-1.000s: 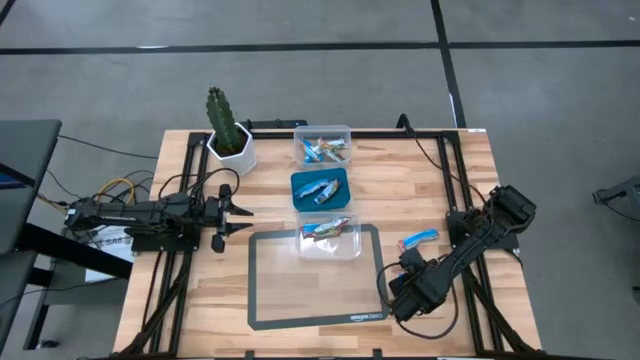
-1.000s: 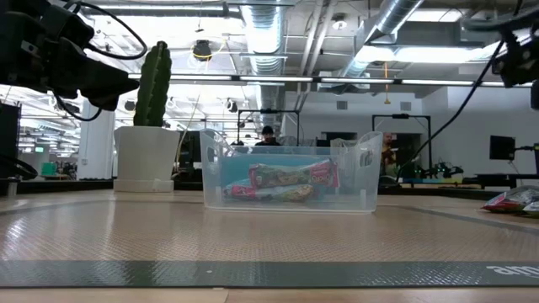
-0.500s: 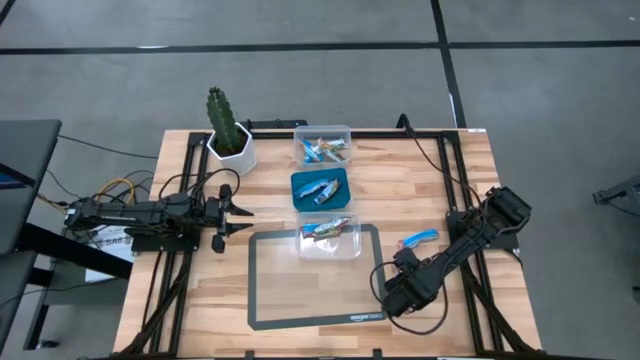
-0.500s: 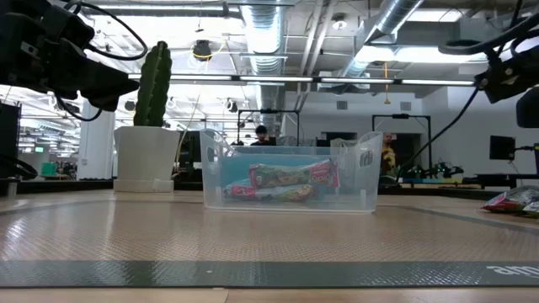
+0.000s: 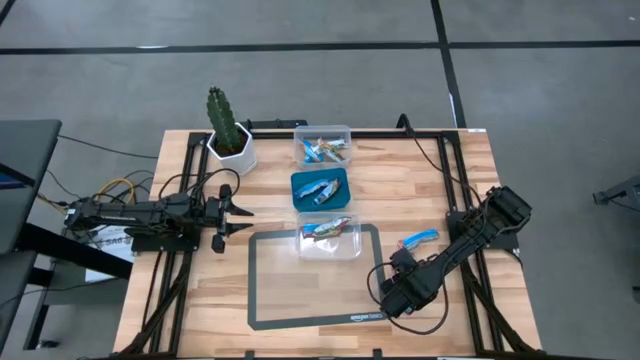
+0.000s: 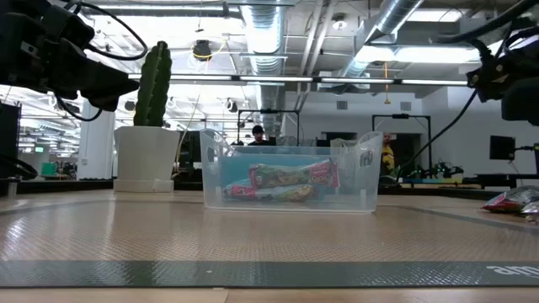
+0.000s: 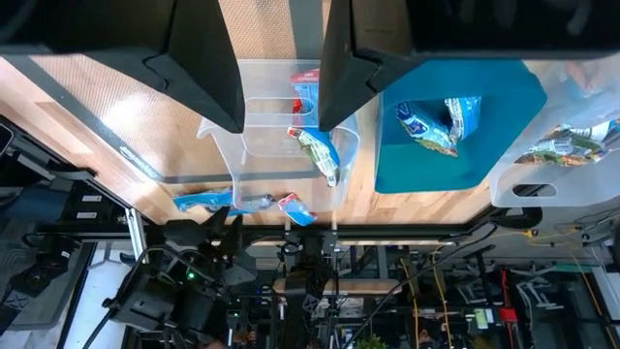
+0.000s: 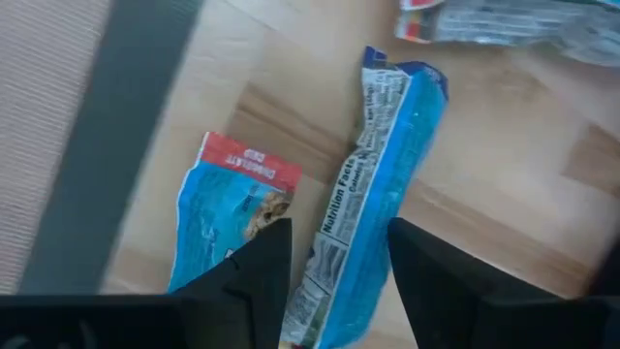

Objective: Pick and place Granola Bars by type
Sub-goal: Put the blue granola bar into the blue bin

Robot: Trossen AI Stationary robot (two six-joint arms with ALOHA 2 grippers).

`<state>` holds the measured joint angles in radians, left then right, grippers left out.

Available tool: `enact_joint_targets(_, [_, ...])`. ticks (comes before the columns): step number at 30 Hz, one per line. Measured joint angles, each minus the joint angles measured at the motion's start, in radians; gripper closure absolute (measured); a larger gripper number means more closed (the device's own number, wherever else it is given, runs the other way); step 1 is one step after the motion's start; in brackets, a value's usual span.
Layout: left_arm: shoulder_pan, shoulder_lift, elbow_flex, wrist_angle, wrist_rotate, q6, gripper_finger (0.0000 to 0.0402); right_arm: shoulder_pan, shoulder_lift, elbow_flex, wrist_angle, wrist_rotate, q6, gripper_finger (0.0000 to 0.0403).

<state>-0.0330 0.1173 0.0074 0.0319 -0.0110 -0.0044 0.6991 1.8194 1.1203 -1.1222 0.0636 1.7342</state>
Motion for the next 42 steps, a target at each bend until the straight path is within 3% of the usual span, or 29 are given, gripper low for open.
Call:
enact_joint_targets(3, [0.0,0.0,0.0,0.0,0.0,0.003,0.0273,0.029,-0.013,-0.045,0.029,0.012,0.056,0.0237])
enact_joint_targets(8, [0.0,0.0,0.0,0.0,0.0,0.0,0.0273,0.045,-0.02,-0.123,0.101,-0.064,0.098,0.0239])
enact_joint_targets(13, [0.0,0.0,0.0,0.0,0.0,0.005,0.0273,0.04,-0.02,-0.132,0.106,-0.062,0.098,0.0249])
enact_joint_targets(25, [0.0,0.0,0.0,0.0,0.0,0.003,0.0273,0.032,-0.024,-0.135,0.117,-0.056,0.099,0.0349])
enact_joint_targets(33, [0.0,0.0,0.0,0.0,0.0,0.003,0.0273,-0.006,-0.11,-0.14,0.063,0.064,0.08,0.0361])
enact_joint_targets(42, [0.0,0.0,0.0,0.0,0.0,0.0,0.0273,-0.118,-0.224,-0.128,0.083,0.284,-0.118,0.0361])
